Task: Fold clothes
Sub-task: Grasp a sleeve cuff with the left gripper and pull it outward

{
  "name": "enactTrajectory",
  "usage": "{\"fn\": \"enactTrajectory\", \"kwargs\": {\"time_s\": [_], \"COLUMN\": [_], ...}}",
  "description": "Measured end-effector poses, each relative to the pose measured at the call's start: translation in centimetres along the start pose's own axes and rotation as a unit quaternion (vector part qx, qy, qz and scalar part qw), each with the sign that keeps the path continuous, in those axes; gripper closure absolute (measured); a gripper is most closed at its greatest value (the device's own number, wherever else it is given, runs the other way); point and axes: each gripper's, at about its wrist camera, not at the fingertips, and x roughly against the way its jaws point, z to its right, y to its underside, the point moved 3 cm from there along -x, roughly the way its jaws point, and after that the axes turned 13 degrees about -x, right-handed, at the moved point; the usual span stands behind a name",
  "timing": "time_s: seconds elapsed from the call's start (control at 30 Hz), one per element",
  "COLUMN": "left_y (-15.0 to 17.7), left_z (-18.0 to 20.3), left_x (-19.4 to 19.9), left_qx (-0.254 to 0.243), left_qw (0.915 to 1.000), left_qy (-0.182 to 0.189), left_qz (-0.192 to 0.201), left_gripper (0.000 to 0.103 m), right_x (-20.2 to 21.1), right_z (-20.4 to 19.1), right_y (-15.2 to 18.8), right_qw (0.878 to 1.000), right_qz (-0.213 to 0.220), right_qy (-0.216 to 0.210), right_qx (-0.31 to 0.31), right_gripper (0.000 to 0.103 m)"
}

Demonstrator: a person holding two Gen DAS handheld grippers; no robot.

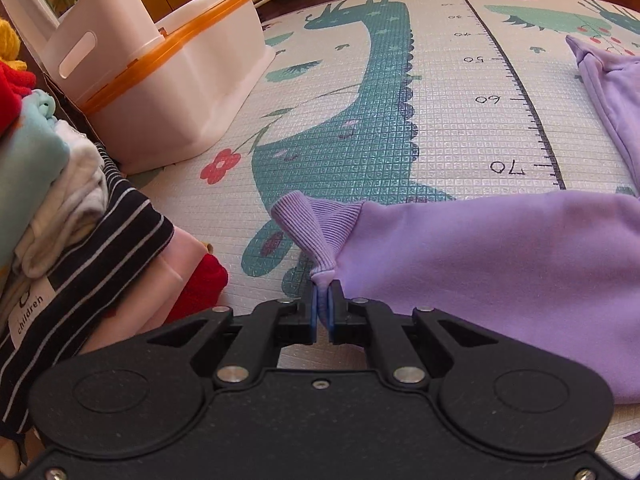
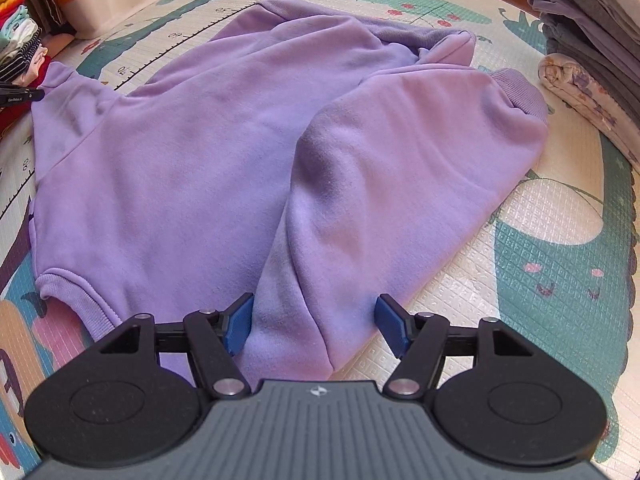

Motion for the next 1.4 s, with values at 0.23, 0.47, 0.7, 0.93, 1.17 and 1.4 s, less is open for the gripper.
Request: {"fn": "enactTrajectory", "kwargs": {"time_s": [0.23,0.47,0.7,0.93,1.17,1.4], "left_y": [0.9,0.1,-2.4,-3.6,-4.9,-6.0], "left_z": [0.1,-1.3,-0.7,-3.1,-2.6,0.6], "left_x": [-1.6,0.0,0.0,-5.9,-3.1,0.1], "left_qx": [0.008,0.052,0.031,0.074,0.072,0.024], "left_qw": [0.9997,0.9984,0.9964,0.9961,0.996,0.993], "left_qy": [0.006,0.013,0.052,0.045,0.037,0.084], "left_qz": [-0.023,0.016,0.06,0.02,0.038,0.079], "left_gripper": [0.1,0.066,0.067,0.061,0.069,0.069], "right_x": [-0.1,0.2,0.2,0.1,3.1,5.2], "right_z": [-0.1,0.3,0.7,0.8,1.5,6.9], "right_y": [-0.2,-0.1,0.1,0.4,-0.1,-4.2], "right_qw": [1.0,1.0,1.0,1.0,0.997,0.979], "right_qz": [-0.001,-0.004,-0.007,-0.013,0.024,0.107], "right_qy": [0.004,0.007,0.003,0.003,-0.063,-0.063], "right_qx": [-0.001,-0.011,-0.025,-0.022,-0.039,-0.161], "right_gripper": [0.037,0.036,0.036,0.033,0.035,0.035]}}
